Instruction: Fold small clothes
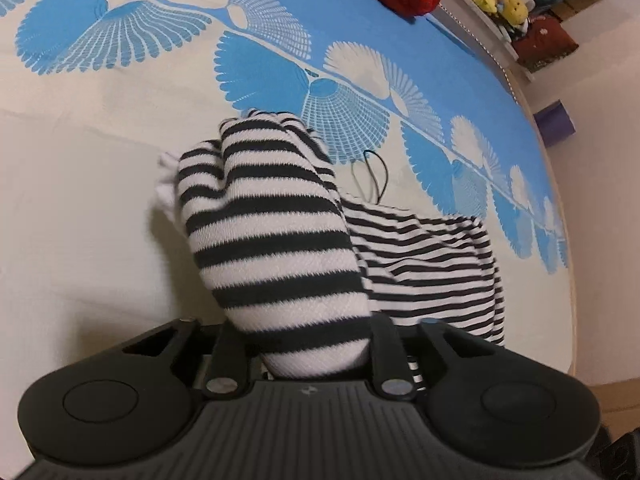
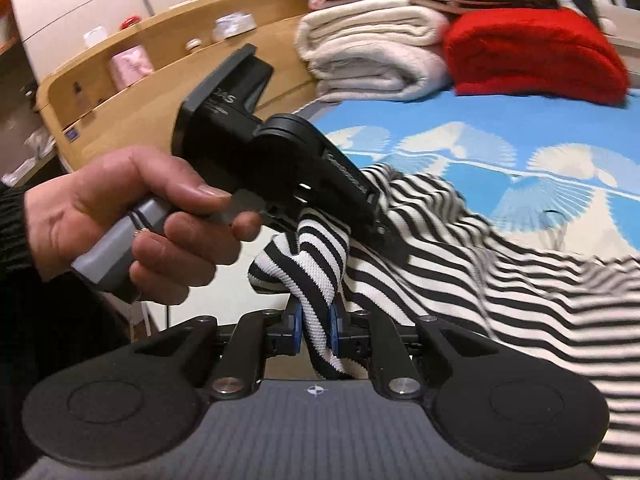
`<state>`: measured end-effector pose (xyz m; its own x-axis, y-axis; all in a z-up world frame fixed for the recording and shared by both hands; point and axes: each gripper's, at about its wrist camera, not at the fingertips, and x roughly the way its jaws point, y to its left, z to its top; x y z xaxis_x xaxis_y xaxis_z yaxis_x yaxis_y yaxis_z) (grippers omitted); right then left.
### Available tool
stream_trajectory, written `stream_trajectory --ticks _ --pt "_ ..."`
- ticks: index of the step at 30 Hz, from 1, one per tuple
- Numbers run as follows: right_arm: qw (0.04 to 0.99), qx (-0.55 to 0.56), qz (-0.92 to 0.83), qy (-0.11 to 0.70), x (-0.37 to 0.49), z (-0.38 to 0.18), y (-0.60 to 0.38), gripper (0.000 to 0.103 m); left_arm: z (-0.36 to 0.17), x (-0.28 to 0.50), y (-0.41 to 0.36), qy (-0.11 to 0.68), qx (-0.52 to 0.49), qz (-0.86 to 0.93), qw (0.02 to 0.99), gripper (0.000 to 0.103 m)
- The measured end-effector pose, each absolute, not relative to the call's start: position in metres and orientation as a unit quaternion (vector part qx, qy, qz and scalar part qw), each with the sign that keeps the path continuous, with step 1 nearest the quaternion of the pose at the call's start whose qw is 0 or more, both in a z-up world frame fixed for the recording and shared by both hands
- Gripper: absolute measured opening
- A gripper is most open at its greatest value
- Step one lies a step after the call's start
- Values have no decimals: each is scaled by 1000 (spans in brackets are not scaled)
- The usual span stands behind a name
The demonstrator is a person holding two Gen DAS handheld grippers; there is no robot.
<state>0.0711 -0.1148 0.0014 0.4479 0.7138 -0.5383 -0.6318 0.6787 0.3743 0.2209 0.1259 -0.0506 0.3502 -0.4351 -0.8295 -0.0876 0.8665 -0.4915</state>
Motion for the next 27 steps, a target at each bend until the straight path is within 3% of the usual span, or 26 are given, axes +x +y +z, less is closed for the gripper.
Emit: stream_trajectory --ticks 2,6,10,16,20,23,27 --pt "860 82 373 340 70 5 -132 13 -43 223 125 551 -257 -108 787 63" --pt "878 153 307 334 74 10 -189 12 -3 215 113 463 -257 -103 842 82" --pt "887 205 221 349 72 -4 -251 12 23 208 97 395 -245 -106 879 83" --pt "887 298 49 349 46 -36 -345 11 11 216 61 435 -197 -125 870 83" --pt "839 366 -28 402 38 -78 -391 13 1 217 47 456 -178 -145 860 82" --pt "828 396 -50 394 32 -85 -403 27 -4 217 34 462 -164 -162 857 82" --pt "840 398 -48 366 36 -76 -404 67 -13 217 7 477 -131 -190 848 82"
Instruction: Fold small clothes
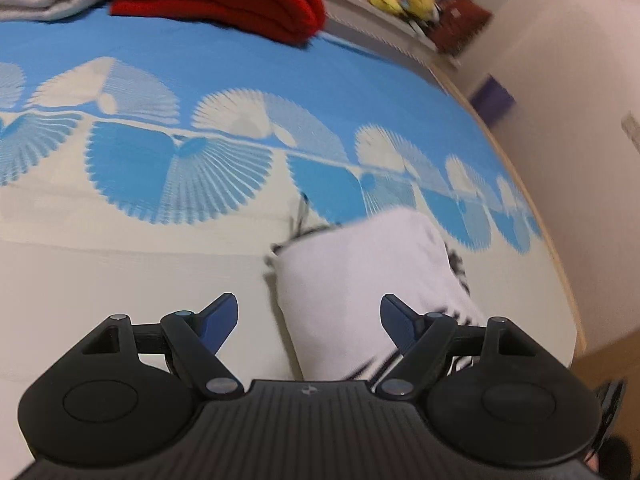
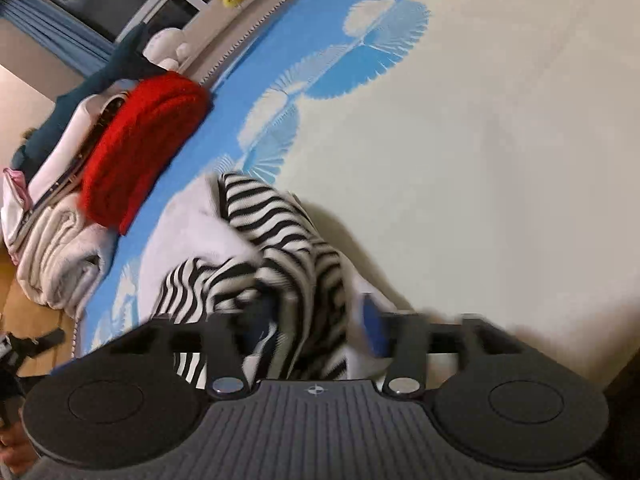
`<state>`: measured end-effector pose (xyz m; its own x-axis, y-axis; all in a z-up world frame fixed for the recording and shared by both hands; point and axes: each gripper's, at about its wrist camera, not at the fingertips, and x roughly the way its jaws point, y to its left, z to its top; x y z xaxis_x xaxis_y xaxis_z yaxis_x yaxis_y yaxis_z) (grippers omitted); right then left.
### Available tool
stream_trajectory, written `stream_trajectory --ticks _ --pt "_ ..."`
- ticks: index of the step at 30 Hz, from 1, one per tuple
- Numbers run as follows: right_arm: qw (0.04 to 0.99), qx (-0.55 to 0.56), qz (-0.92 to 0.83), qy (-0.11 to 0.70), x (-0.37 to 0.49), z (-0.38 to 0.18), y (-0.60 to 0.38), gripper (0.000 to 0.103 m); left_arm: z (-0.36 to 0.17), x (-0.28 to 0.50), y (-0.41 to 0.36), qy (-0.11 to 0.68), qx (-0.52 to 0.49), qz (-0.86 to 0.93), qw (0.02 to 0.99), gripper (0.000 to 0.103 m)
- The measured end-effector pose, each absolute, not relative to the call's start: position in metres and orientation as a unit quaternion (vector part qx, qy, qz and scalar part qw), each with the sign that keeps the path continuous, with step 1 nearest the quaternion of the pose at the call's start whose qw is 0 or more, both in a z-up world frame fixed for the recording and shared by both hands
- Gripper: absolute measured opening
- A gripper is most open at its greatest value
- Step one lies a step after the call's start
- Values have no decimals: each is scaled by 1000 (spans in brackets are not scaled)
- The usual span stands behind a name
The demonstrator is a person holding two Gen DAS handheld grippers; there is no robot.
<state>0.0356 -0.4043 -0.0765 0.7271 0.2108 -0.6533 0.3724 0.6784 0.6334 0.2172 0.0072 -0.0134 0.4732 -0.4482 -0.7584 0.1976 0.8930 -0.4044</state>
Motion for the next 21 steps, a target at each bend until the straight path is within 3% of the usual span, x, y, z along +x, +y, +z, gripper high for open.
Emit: stream_trajectory --ticks 6,18,19,21 --pt "834 403 4 377 50 -78 -406 66 -21 211 -31 484 -70 -217 845 82" --pt "893 249 39 372 71 -47 -376 71 -25 208 -42 492 -45 -223 840 82" --pt "900 218 40 375 72 -44 -369 69 -25 207 -42 491 -42 -224 841 82" --pt "914 146 40 377 72 -41 -354 44 -24 206 -42 490 -37 -225 842 82"
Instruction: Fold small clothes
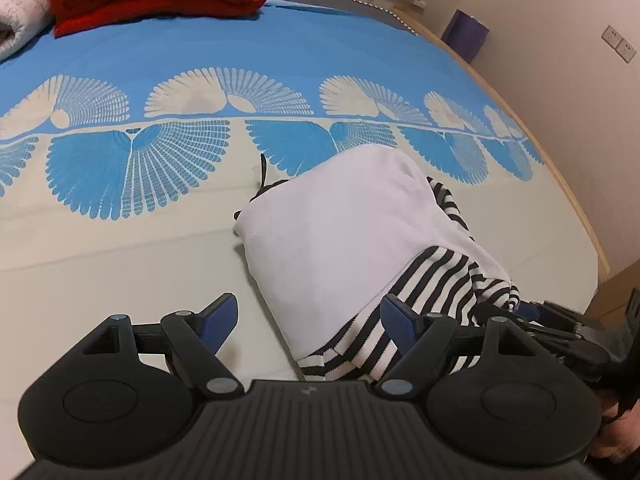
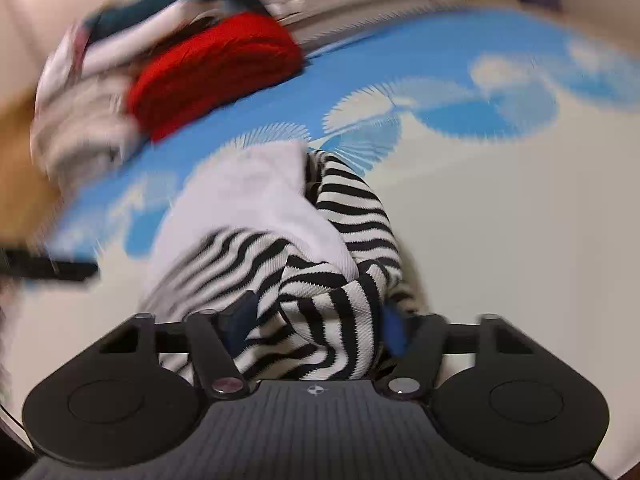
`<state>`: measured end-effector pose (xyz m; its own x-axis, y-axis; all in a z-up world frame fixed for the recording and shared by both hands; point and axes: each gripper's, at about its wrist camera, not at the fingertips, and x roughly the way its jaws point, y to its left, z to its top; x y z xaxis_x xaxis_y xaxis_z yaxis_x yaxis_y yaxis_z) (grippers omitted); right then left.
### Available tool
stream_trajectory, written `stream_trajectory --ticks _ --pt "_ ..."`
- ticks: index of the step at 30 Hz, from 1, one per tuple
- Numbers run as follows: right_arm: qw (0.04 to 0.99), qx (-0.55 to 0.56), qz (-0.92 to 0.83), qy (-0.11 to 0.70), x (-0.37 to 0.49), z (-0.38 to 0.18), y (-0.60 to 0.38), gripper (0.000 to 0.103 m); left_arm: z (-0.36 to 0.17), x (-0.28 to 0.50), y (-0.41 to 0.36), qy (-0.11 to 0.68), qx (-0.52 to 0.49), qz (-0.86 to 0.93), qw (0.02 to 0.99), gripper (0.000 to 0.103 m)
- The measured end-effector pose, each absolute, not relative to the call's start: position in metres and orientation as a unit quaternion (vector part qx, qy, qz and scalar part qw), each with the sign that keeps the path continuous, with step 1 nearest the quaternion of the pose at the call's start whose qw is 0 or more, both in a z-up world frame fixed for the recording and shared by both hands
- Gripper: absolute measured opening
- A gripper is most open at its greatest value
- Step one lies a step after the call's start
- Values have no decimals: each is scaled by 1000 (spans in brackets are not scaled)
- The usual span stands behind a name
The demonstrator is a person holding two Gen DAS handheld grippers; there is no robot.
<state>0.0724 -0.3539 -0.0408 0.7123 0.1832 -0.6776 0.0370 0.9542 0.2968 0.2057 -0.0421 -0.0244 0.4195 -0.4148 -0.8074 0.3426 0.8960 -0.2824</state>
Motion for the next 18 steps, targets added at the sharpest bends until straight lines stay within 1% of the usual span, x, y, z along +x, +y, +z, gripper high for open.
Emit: stream_trajectory --ticks 1,3,5,6,7,9,10,11,12,14,16,18 --pt "918 113 40 377 71 -40 -347 36 -24 205 -41 489 -36 -225 842 82" --pt "924 87 40 370 67 -37 -342 12 -24 206 -40 488 -39 -224 843 82" --pt "926 112 47 357 63 -29 -349 9 -23 206 -39 487 -42 -225 843 82" --pt "925 145 58 346 59 -22 -357 9 -23 206 -39 487 -43 -226 843 82" --pt "923 184 75 330 55 -14 -366 8 -22 205 -40 486 -44 -228 842 82" --pt "902 302 121 283 42 3 -393 7 -20 204 -41 483 -43 -235 842 82" --pt "890 341 132 271 37 5 -404 7 -19 204 -43 481 -42 -240 842 82" --pt "885 358 124 272 35 4 -412 7 -18 203 -44 479 -39 -246 841 82" --pt "884 351 91 295 35 -2 -418 7 -18 203 -46 478 -36 -251 841 81" --pt "865 312 4 394 43 -32 -429 7 -18 202 -49 476 -33 -260 839 80" --pt "822 331 -52 460 43 -64 -442 7 -18 201 -53 478 -29 -270 835 78" --pt "809 349 -64 469 39 -72 -450 7 -19 199 -60 477 -20 -287 830 75"
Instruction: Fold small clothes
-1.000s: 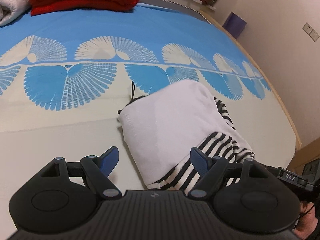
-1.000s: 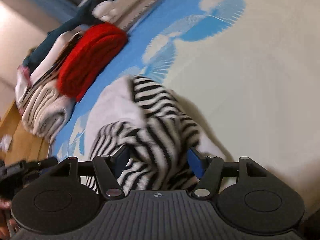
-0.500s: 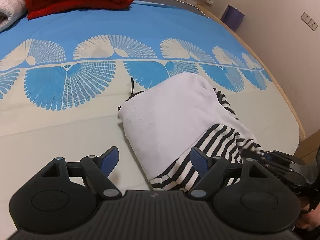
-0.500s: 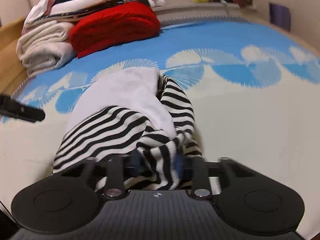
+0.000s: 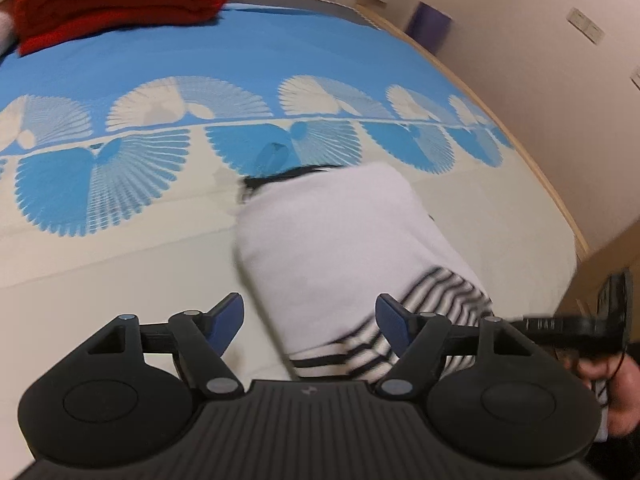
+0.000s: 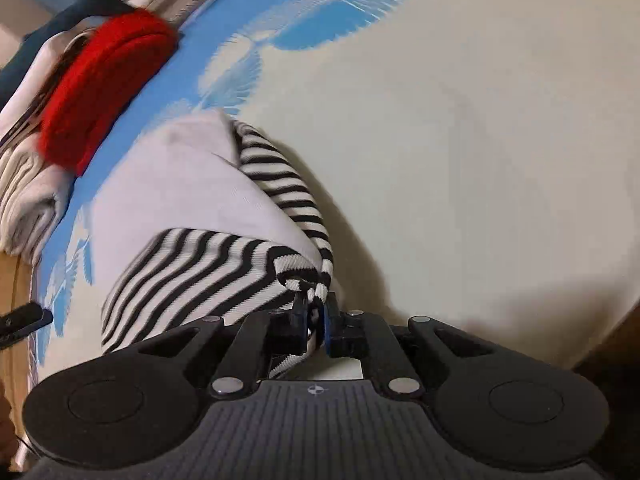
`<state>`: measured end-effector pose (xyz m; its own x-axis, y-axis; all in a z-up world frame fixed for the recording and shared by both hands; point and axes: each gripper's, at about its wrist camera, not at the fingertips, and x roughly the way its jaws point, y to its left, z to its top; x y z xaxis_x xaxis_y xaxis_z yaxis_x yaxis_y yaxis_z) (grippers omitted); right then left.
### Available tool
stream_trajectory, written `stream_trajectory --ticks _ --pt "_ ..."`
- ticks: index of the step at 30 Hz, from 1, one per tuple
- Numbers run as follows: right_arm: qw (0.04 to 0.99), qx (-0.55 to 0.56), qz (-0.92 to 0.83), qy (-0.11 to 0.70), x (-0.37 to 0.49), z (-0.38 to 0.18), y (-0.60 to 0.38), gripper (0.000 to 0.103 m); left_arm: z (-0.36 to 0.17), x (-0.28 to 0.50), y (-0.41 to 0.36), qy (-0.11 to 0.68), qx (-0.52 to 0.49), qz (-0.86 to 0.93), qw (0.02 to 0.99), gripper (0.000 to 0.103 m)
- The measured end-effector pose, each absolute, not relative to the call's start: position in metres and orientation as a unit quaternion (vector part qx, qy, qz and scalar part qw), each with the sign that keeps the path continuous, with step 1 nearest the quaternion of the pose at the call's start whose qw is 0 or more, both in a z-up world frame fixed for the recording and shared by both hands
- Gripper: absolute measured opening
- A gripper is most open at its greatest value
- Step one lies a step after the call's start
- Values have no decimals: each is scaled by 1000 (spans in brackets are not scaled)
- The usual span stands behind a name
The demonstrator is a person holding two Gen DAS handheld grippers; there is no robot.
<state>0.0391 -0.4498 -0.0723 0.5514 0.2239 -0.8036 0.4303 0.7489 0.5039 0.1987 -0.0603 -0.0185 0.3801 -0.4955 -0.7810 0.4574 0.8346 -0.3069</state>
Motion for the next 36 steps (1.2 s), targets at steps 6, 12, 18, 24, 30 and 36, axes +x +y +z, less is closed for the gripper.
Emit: stream_trajectory --ticks 6,12,18,24,30,36 --pt "858 298 -80 410 28 -35 -456 23 -28 180 -94 480 30 -386 788 44" --pt "921 232 58 309 30 0 -431 23 -77 162 -142 530 107 -449 711 18" --pt "868 116 -12 483 67 -82 -414 11 -92 152 -171 533 139 -477 684 19" --pt "837 151 -45 524 64 -103 -436 2 -40 208 -122 463 -2 -417 782 19" --pt "865 183 -97 457 64 -62 -449 4 -96 213 -155 514 108 -354 774 18" --pt "892 216 -42 395 100 1 -454 85 -67 245 -128 509 -18 -339 791 66"
